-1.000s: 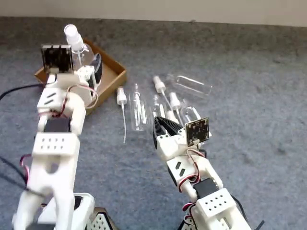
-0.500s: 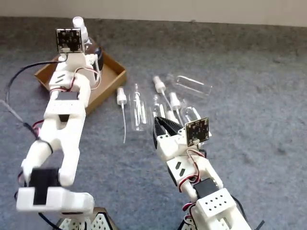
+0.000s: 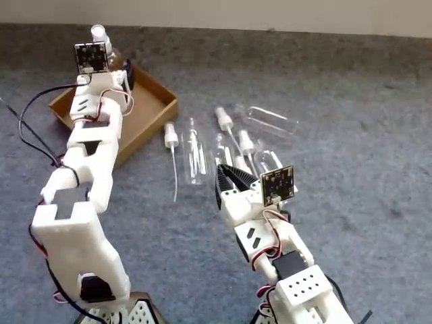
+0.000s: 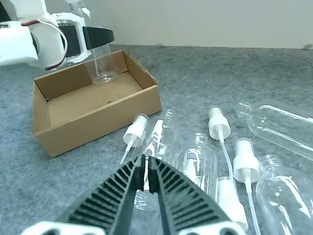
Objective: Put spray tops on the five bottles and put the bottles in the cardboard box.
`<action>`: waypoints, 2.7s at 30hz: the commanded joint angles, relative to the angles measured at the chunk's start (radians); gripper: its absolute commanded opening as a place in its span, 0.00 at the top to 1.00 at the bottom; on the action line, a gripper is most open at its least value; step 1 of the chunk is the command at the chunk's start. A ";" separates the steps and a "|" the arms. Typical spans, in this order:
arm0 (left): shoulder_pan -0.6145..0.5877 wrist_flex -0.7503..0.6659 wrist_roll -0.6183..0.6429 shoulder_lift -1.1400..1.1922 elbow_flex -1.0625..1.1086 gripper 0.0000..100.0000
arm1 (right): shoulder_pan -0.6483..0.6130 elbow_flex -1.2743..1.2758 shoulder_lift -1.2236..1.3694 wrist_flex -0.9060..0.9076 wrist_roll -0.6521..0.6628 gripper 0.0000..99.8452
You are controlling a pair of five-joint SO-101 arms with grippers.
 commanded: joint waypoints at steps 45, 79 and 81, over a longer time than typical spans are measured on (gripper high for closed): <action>-0.044 -0.017 -0.011 0.349 -0.453 0.89 | -0.007 0.059 -0.010 -0.030 -0.005 0.99; -0.041 -0.118 -0.094 0.463 -0.452 0.89 | -0.007 0.059 -0.010 -0.030 -0.003 0.99; -0.042 -0.101 -0.074 0.463 -0.452 0.89 | -0.007 0.059 -0.010 -0.030 -0.003 0.99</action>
